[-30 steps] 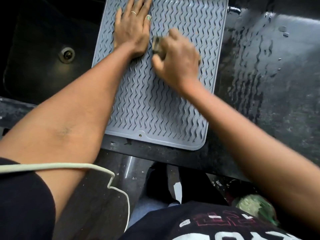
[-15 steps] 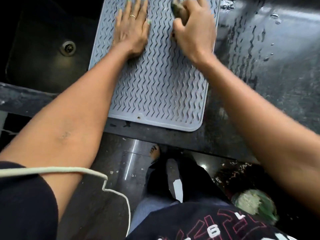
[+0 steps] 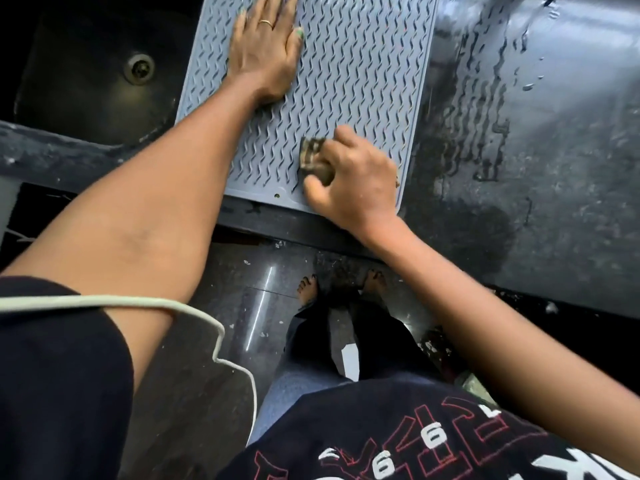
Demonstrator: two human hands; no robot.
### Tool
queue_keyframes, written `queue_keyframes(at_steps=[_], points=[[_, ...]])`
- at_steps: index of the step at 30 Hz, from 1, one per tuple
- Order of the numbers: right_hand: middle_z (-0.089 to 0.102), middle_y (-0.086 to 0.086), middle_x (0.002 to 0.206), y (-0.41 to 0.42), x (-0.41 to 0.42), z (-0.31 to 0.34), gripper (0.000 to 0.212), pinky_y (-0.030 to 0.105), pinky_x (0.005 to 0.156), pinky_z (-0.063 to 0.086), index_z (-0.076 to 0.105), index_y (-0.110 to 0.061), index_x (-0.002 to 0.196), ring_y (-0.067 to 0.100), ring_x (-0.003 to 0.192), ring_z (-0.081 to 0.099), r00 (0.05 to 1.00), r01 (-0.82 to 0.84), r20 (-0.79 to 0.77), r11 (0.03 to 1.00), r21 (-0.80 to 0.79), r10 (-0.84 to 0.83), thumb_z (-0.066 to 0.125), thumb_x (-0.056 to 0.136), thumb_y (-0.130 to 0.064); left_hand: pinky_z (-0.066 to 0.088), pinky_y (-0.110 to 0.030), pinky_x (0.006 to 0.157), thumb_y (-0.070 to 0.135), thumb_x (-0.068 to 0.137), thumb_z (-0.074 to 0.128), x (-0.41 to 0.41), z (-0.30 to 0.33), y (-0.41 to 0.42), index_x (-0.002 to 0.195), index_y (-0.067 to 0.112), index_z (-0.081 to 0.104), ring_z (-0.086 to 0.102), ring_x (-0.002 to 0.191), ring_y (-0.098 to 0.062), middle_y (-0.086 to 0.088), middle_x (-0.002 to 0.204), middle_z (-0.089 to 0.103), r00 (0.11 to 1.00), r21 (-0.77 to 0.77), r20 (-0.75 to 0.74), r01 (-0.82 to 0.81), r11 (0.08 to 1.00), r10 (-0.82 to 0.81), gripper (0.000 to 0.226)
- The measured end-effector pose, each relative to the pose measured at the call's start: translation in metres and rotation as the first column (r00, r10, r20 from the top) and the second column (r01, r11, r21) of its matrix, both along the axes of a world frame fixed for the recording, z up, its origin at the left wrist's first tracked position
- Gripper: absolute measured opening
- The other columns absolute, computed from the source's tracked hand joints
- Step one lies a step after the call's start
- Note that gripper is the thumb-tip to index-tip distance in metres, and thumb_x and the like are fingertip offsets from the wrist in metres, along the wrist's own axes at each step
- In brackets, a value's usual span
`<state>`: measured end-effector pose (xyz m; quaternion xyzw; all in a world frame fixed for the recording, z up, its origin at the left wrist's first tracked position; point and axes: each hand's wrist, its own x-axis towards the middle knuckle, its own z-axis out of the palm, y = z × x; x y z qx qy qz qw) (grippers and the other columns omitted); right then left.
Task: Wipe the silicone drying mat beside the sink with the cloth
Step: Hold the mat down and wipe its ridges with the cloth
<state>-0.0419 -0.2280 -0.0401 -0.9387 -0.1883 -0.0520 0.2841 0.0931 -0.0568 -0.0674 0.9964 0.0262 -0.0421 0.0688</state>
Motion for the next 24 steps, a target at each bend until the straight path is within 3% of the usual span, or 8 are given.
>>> queue_keyframes(at_steps=[2,4,6,9,11,13,17,24], points=[[0.043,-0.002,0.069,-0.002,0.0,0.009,0.021,0.021,0.046,0.018,0.057,-0.008,0.063,0.018,0.056,0.037,0.997,-0.043,-0.072,0.999,-0.027,0.041,0.059,0.07,-0.028,0.0,-0.042,0.122,0.039,0.102,0.015,-0.002,0.002,-0.002,0.154,0.024,0.003,0.001,0.15,-0.02,-0.004,0.163,0.002,1.0,-0.005,-0.01,-0.013,1.0,0.013,0.055],[0.051,-0.002,0.066,-0.004,0.021,0.018,0.024,0.02,0.048,0.028,0.058,-0.012,0.061,0.019,0.057,0.046,0.98,0.0,-0.2,0.996,0.093,0.019,0.057,0.075,-0.031,-0.002,-0.043,0.122,0.038,0.102,0.015,-0.009,0.002,-0.005,0.154,0.024,0.001,-0.001,0.15,-0.021,-0.004,0.163,0.0,1.0,-0.002,-0.014,-0.017,1.0,0.017,0.056],[0.058,-0.001,0.074,-0.004,0.055,0.021,0.019,0.024,0.061,0.039,0.061,-0.016,0.068,0.013,0.068,0.05,0.978,0.112,-0.2,0.969,0.22,-0.067,0.054,0.078,-0.03,-0.003,-0.043,0.122,0.037,0.101,0.015,-0.02,0.001,-0.006,0.154,0.022,0.0,-0.003,0.15,-0.021,-0.005,0.163,-0.001,1.0,-0.003,-0.018,-0.023,1.0,0.023,0.056],[0.055,0.001,0.118,0.001,0.102,0.013,0.027,0.03,0.092,0.038,0.062,-0.018,0.107,0.018,0.109,0.045,0.988,0.146,-0.059,0.989,0.006,-0.145,0.049,0.086,-0.029,-0.004,-0.043,0.122,0.035,0.102,0.015,-0.037,0.0,-0.006,0.154,0.019,0.0,-0.004,0.15,-0.022,-0.005,0.162,-0.003,0.999,0.007,-0.026,-0.028,1.0,0.028,0.056],[0.047,0.002,0.133,0.004,0.116,0.001,0.032,0.034,0.099,0.037,0.058,-0.018,0.117,0.023,0.122,0.039,0.992,0.1,-0.066,0.984,-0.149,-0.111,0.05,0.089,-0.031,-0.003,-0.043,0.122,0.033,0.102,0.016,-0.045,-0.001,-0.006,0.154,0.018,-0.001,-0.005,0.15,-0.022,-0.004,0.162,-0.004,0.999,-0.002,-0.027,-0.023,1.0,0.023,0.057],[0.05,0.004,0.129,0.008,0.111,-0.006,0.03,0.032,0.091,0.04,0.06,-0.014,0.11,0.024,0.117,0.043,0.997,0.073,-0.02,0.977,-0.2,-0.078,0.052,0.087,-0.031,-0.002,-0.042,0.122,0.03,0.101,0.016,-0.049,-0.001,-0.007,0.154,0.018,-0.001,-0.004,0.15,-0.022,-0.004,0.163,-0.003,1.0,-0.009,-0.018,-0.026,1.0,0.026,0.056],[0.054,0.004,0.097,0.007,0.054,-0.008,0.019,0.024,0.068,0.038,0.061,-0.01,0.085,0.015,0.083,0.044,1.0,-0.022,0.003,0.994,-0.103,0.022,0.052,0.08,-0.026,-0.002,-0.042,0.122,0.029,0.102,0.018,-0.05,0.001,-0.008,0.154,0.018,0.0,-0.002,0.15,-0.021,-0.004,0.163,-0.001,0.999,-0.017,-0.017,-0.028,0.999,0.028,0.056],[0.055,0.004,0.08,-0.004,-0.032,0.001,0.02,0.025,0.056,0.03,0.066,-0.006,0.076,0.014,0.067,0.04,0.981,-0.181,-0.084,0.981,-0.076,0.175,0.058,0.072,-0.024,-0.001,-0.042,0.122,0.03,0.102,0.017,-0.052,0.001,-0.009,0.154,0.018,0.002,-0.001,0.15,-0.022,-0.003,0.163,0.001,0.999,-0.027,-0.012,-0.033,0.999,0.033,0.056]])
